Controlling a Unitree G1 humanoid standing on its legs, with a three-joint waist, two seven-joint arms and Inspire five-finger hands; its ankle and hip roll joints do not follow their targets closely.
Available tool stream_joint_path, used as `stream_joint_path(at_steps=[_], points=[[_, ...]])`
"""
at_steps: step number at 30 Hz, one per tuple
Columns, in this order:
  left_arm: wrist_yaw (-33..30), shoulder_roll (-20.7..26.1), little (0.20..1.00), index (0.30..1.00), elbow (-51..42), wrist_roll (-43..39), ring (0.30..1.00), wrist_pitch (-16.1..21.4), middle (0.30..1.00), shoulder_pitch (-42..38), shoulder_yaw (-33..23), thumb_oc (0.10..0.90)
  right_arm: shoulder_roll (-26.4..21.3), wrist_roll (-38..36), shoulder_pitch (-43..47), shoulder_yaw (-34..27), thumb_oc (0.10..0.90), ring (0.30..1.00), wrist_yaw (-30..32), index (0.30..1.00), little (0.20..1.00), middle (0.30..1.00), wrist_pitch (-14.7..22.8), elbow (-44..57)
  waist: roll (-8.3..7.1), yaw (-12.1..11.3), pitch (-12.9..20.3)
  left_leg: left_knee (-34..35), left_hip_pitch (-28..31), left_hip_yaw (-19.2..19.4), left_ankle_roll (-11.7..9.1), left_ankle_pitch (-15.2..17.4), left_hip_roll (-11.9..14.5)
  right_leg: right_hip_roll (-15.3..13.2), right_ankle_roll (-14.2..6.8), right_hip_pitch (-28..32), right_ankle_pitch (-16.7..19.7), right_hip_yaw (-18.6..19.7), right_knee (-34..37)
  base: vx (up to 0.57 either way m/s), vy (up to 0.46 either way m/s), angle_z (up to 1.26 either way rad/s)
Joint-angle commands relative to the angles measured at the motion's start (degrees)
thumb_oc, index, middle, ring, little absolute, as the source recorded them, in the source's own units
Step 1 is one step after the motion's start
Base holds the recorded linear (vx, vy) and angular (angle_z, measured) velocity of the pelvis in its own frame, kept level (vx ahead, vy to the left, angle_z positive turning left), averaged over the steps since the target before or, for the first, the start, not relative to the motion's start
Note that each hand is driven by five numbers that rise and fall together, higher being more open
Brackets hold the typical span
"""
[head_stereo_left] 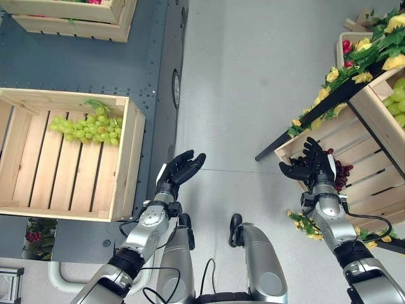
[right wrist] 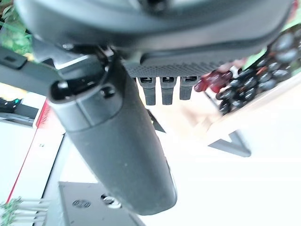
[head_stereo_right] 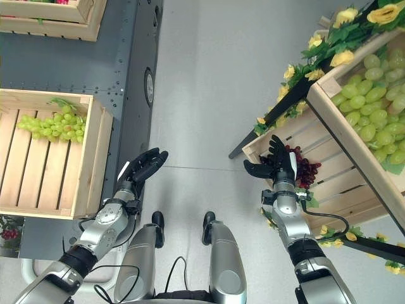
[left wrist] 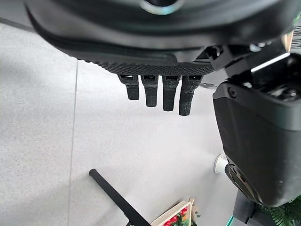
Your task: Pick up the fruits from the basket on one side to the basket on the other side
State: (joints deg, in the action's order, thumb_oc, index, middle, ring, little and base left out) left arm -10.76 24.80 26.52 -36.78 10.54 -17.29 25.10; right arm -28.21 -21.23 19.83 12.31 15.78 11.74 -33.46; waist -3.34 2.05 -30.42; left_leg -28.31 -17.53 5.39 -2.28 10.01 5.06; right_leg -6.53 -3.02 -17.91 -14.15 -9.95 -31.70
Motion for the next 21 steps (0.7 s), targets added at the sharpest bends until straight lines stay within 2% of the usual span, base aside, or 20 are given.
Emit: stream_joint_path(at_steps=[1, 13, 20, 21], points=[[0.71, -3.13, 0.9, 0.9, -5.07, 0.75, 0.9, 5.2, 0.9, 1.97, -1.41, 0.8, -3.33, 2.13, 0.12, 0.2, 0.8, 0.9, -2.22, 0.9, 0.9, 0.9, 7.36, 4.54, 1.68, 0.36, 3.09, 4.62, 5.16, 5.82, 4.1, 3.31, -4.29, 3.67, 2.61, 4.38, 2.57, -0.87, 6.98, 0.06, -0.016, 0.02], [0.5, -3.94, 0.9, 0.9, -3.6, 4.73, 0.9, 5.98, 0.9, 6.36, -3.57, 0.8, 0.66, 6.76, -7.06, 3.41, 0.8, 0.9, -4.6, 0.9, 0.9, 0.9, 8.09, 7.52, 2.08, 0.01, 9.16, 14.98, 12.23, 5.06, 3.65, -0.71, -5.08, 3.81, 2.0, 12.44, 5.59, -1.33, 17.98, 0.04, -0.009, 0.03], [-1.83, -2.52, 0.9, 0.9, -4.41, 15.9, 0.9, 7.85, 0.9, 8.66, -4.3, 0.8, 3.42, 6.09, -10.59, 5.55, 0.8, 0.9, -6.59, 0.9, 0.9, 0.9, 8.76, 8.89, 2.65, -0.31, 12.27, 19.61, 15.28, 4.13, 3.04, -2.51, -5.55, 3.93, 1.56, 16.04, 6.85, -1.68, 22.83, 0.03, -0.012, 0.05], [-4.27, -1.96, 0.9, 0.9, -4.46, 19.8, 0.9, 8.63, 0.9, 9.04, -4.71, 0.8, 4.19, 5.26, -11.33, 5.93, 0.8, 0.9, -7.24, 0.9, 0.9, 0.9, 9.01, 9.01, 2.83, -0.45, 13.01, 20.91, 15.95, 3.62, 2.88, -3.04, -5.77, 3.95, 1.41, 16.79, 7.39, -1.53, 24.2, 0.03, -0.021, 0.09]])
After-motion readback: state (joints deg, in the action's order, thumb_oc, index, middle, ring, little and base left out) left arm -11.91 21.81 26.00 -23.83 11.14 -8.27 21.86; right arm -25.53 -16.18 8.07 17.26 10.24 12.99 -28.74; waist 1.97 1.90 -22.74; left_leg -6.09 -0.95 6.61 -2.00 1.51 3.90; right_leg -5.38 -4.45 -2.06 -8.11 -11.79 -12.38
